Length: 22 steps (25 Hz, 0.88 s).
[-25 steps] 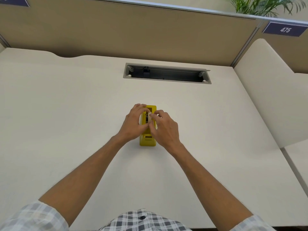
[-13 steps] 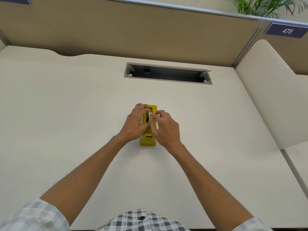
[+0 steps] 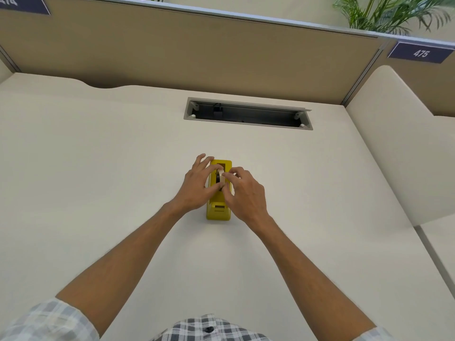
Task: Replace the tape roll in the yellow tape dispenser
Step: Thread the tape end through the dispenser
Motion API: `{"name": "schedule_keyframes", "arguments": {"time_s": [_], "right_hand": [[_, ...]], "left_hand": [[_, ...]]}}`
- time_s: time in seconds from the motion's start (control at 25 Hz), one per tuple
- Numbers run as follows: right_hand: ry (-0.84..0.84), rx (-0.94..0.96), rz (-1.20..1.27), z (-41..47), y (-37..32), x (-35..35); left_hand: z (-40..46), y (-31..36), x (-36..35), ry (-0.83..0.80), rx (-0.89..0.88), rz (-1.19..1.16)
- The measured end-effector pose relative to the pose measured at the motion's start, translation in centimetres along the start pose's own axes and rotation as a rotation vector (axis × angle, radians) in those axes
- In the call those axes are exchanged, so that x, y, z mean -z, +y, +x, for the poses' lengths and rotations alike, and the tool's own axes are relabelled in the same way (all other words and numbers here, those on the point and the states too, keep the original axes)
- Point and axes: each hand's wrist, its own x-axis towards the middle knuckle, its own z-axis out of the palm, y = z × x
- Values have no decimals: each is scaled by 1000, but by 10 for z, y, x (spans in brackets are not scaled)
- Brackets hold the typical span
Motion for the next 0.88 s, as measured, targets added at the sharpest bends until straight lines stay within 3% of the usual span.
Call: {"name": "schedule_keyframes", "arguments": {"time_s": [0.32,0.88], "right_hand": [[-37,-1,-16,4,1,2],[-123,-32,7,17,6,3]], "left_hand": [[5,3,-2,69,32,-13],[1,0,-1,20,-27,-10]]}}
